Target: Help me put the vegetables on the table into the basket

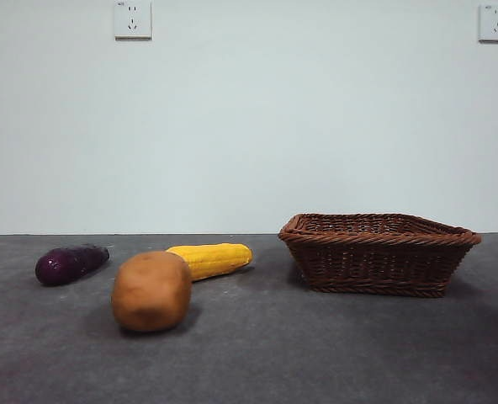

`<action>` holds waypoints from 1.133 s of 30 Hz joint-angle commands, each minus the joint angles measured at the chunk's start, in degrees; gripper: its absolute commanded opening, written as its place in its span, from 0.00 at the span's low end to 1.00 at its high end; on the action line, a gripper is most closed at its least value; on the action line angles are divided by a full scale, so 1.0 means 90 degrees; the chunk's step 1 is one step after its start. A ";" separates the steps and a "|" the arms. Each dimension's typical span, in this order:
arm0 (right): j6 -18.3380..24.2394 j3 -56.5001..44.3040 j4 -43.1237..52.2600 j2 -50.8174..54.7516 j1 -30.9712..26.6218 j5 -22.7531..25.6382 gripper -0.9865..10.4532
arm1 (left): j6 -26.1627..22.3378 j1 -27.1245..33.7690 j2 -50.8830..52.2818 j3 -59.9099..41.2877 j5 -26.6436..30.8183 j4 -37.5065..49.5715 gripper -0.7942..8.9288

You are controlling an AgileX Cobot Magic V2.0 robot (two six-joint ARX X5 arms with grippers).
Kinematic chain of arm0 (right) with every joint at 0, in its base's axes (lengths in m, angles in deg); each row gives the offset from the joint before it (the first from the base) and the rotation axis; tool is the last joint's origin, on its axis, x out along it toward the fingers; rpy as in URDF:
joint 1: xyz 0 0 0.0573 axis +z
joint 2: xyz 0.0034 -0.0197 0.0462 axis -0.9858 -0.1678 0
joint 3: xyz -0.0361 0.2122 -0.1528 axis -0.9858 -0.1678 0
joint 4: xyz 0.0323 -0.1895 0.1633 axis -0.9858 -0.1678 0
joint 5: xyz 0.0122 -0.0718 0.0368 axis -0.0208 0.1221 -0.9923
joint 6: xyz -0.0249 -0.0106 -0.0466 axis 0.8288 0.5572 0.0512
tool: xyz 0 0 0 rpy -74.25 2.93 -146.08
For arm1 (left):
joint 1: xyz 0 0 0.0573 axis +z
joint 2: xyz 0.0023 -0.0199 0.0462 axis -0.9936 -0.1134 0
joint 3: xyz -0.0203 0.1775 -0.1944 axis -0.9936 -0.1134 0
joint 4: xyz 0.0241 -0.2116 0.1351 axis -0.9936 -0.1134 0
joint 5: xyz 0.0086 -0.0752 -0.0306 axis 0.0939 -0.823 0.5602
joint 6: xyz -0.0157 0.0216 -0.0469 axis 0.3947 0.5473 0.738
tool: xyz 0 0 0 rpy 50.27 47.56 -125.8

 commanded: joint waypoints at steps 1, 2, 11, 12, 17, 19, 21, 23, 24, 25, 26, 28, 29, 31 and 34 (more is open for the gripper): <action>-0.0080 -0.0032 -0.0015 0.0005 -0.0002 -0.0002 0.09 | 0.0070 -0.0017 -0.0002 -0.0066 -0.0092 0.0024 0.08; -0.0168 -0.0032 -0.0017 0.0005 -0.0002 -0.0073 0.09 | 0.0175 -0.0017 -0.0002 -0.0066 -0.0087 0.0015 0.08; -0.2934 0.0486 -0.0029 -0.0036 -0.0002 -0.0512 0.08 | 0.0877 -0.0017 -0.0255 0.0483 -0.0126 -0.0010 0.08; -0.2953 0.0682 -0.0039 -0.0119 -0.0002 -0.0493 0.08 | 0.0872 -0.0017 -0.0440 0.0687 -0.0219 -0.0010 0.08; -0.2948 0.1967 -0.0182 -0.1394 -0.0002 -0.0495 0.08 | 0.0874 -0.0017 -0.1994 0.2154 -0.0784 -0.0525 0.08; -0.2890 0.2436 -0.0430 -0.1943 -0.0002 -0.0525 0.08 | 0.0869 -0.0017 -0.2494 0.2693 -0.0891 -0.0891 0.08; -0.2846 0.2897 -0.0724 -0.2494 -0.0002 -0.0566 0.08 | 0.0867 -0.0017 -0.2951 0.3181 -0.0911 -0.1212 0.08; -0.2732 0.3378 -0.1076 -0.3050 -0.0002 -0.0699 0.08 | 0.0867 -0.0017 -0.3371 0.3653 -0.0913 -0.1518 0.08; -0.2584 0.3628 -0.1256 -0.3354 -0.0002 -0.0833 0.08 | 0.0867 -0.0017 -0.3577 0.3898 -0.0913 -0.1673 0.08; -0.2433 0.3874 -0.1433 -0.3670 -0.0002 -0.0998 0.08 | 0.0867 -0.0017 -0.3789 0.4143 -0.0913 -0.1838 0.08; -0.2310 0.4082 -0.1596 -0.3939 -0.0002 -0.1149 0.09 | 0.0867 -0.0017 -0.3973 0.4352 -0.0913 -0.1974 0.08; -0.2040 0.4558 -0.1994 -0.4534 -0.0002 -0.1464 0.09 | 0.0867 -0.0017 -0.4388 0.4828 -0.0913 -0.2259 0.08; -0.1987 0.4745 -0.2132 -0.4804 0.0000 -0.1571 0.09 | 0.0867 -0.0017 -0.4554 0.5017 -0.0913 -0.2365 0.08; -0.2016 0.5134 -0.2368 -0.5367 0.0002 -0.1644 0.09 | 0.0874 -0.0017 -0.4930 0.5430 -0.0923 -0.2662 0.08; -0.2086 0.5574 -0.2395 -0.5989 0.0002 -0.1644 0.09 | 0.0826 -0.0017 -0.5394 0.5906 -0.1115 -0.3077 0.08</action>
